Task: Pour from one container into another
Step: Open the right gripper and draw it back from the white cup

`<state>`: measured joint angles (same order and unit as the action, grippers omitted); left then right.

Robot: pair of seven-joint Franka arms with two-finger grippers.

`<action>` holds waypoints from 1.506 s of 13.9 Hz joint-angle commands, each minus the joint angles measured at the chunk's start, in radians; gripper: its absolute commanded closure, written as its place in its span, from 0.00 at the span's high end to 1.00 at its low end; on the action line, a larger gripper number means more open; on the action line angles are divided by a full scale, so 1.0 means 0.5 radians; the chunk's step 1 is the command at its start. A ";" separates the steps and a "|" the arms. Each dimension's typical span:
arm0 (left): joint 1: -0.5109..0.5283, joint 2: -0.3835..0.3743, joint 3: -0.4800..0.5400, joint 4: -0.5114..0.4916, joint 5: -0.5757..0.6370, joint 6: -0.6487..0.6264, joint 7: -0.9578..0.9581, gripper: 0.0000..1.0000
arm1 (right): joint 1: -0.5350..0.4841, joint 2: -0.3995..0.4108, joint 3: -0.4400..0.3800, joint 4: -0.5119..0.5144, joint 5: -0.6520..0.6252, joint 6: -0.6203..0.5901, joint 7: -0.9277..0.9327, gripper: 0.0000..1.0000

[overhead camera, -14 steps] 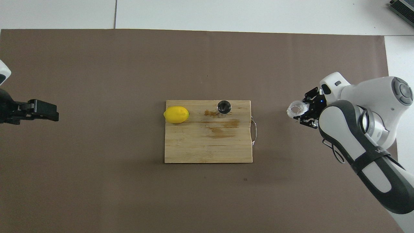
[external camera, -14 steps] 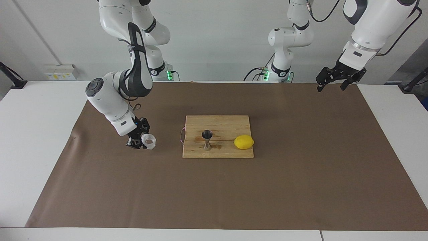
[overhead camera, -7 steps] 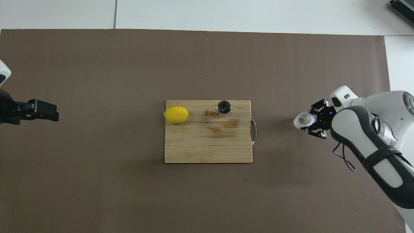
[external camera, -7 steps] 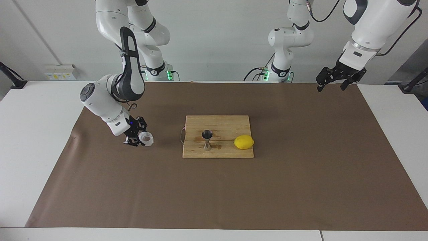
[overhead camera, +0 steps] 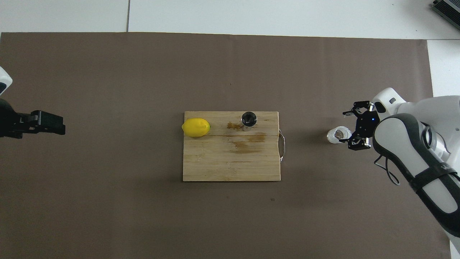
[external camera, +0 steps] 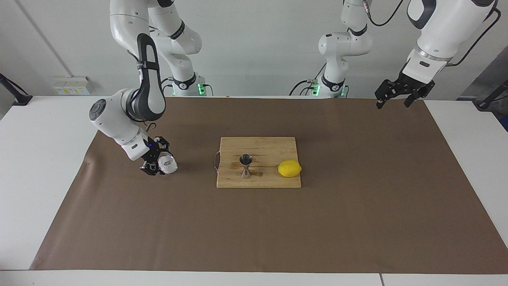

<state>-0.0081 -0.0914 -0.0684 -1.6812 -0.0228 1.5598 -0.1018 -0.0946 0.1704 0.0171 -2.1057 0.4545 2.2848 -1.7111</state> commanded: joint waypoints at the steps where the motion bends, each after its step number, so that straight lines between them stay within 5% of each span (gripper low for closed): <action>1: -0.002 -0.032 0.005 -0.022 0.030 -0.021 -0.002 1.00 | -0.004 -0.095 0.006 0.014 0.012 -0.004 0.191 1.00; 5: -0.002 -0.032 0.005 -0.022 0.030 -0.024 -0.002 1.00 | -0.001 -0.129 0.006 0.146 -0.129 -0.020 0.776 1.00; 9: -0.002 -0.032 0.005 -0.018 0.030 -0.021 -0.002 1.00 | 0.060 -0.135 0.006 0.284 -0.445 -0.032 1.775 1.00; 13: -0.002 -0.032 0.005 -0.019 0.030 -0.024 -0.002 1.00 | 0.085 -0.212 0.009 0.456 -0.808 -0.421 2.883 1.00; 17: -0.002 -0.032 0.005 -0.022 0.030 -0.024 -0.002 1.00 | 0.091 -0.334 0.024 0.597 -0.936 -0.847 3.348 1.00; 21: -0.002 -0.032 0.005 -0.022 0.030 -0.021 -0.002 1.00 | 0.067 -0.497 0.021 0.600 -0.940 -1.093 3.416 1.00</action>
<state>-0.0081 -0.0914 -0.0684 -1.6812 -0.0228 1.5597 -0.1018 -0.0457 -0.0413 0.0192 -1.8016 0.0072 1.7858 -0.0319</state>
